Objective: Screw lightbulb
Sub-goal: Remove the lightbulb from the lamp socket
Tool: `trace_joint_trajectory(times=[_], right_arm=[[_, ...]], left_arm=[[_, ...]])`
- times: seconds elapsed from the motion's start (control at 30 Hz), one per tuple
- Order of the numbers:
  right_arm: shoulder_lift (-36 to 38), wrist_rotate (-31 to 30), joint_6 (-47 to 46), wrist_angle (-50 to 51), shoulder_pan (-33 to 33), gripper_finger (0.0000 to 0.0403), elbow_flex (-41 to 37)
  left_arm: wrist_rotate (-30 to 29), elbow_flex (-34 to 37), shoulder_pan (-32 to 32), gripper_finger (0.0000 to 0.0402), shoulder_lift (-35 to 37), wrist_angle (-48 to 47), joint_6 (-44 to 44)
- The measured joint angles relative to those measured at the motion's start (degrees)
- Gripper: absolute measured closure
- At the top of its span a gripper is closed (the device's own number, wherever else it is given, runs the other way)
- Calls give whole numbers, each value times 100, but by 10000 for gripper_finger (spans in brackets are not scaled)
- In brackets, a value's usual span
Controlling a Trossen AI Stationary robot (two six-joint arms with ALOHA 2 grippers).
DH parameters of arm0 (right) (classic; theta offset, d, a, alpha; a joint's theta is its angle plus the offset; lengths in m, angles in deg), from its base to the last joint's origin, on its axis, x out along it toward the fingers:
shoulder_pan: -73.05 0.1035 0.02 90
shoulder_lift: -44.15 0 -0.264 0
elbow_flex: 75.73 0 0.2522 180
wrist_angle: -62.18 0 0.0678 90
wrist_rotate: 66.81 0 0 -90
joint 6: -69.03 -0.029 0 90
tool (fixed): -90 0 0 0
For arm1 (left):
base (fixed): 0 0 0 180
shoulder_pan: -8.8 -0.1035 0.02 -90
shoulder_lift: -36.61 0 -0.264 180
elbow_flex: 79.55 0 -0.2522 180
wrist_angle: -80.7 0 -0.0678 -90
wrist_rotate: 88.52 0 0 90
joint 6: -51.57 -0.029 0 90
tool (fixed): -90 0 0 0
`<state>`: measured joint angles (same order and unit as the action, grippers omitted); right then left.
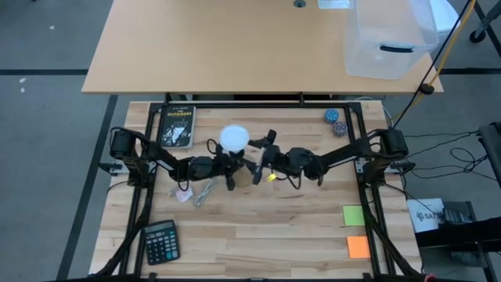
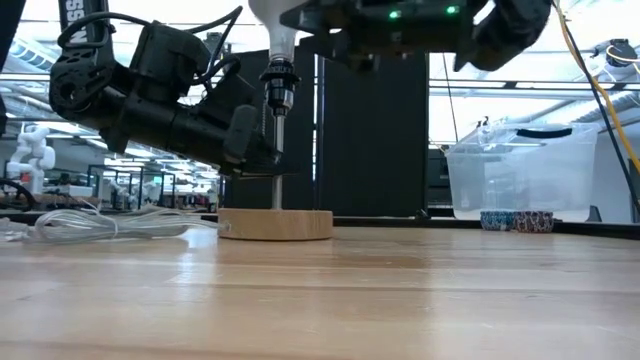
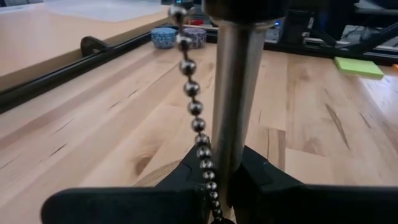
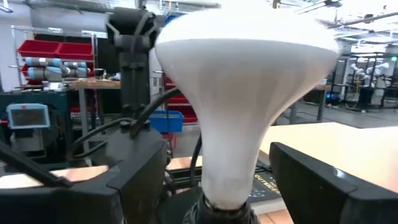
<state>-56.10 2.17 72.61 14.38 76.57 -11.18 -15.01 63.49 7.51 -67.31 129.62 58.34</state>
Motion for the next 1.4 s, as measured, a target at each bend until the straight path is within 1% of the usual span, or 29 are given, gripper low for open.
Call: trace_joint_trajectory(times=[0.2,0.33,0.4,0.47,0.67,0.83,0.93,1.03,1.13,1.33,1.4], right_arm=[[-342,-9,-423,532,-221,126,569],[-515,-16,-424,646,-299,131,804],[-537,3,-342,609,-317,143,889],[-537,12,-309,610,-316,166,913],[-539,13,-287,658,-318,257,923],[-539,14,-207,668,-316,260,923],[-539,46,-142,672,-316,260,923],[-539,418,-149,686,-360,260,923],[-525,789,-140,765,-394,260,923],[-502,1826,-22,931,-526,260,928],[-502,2280,12,979,-605,260,932]], left_arm=[[-136,-2,-8,370,-2,8,46],[-168,-2,-10,370,-4,6,56],[-168,-2,-10,370,-4,3,58],[-166,-2,-10,370,-2,-1,58],[-160,-4,-10,370,-2,-5,58],[-91,-4,-12,370,-2,-10,39],[130,0,-24,370,-2,-25,-91],[377,7,-26,370,2,-20,-220],[778,7,-36,370,7,-1,-389],[1719,4,-36,370,7,32,-622],[2007,2,-36,370,7,36,-657]])
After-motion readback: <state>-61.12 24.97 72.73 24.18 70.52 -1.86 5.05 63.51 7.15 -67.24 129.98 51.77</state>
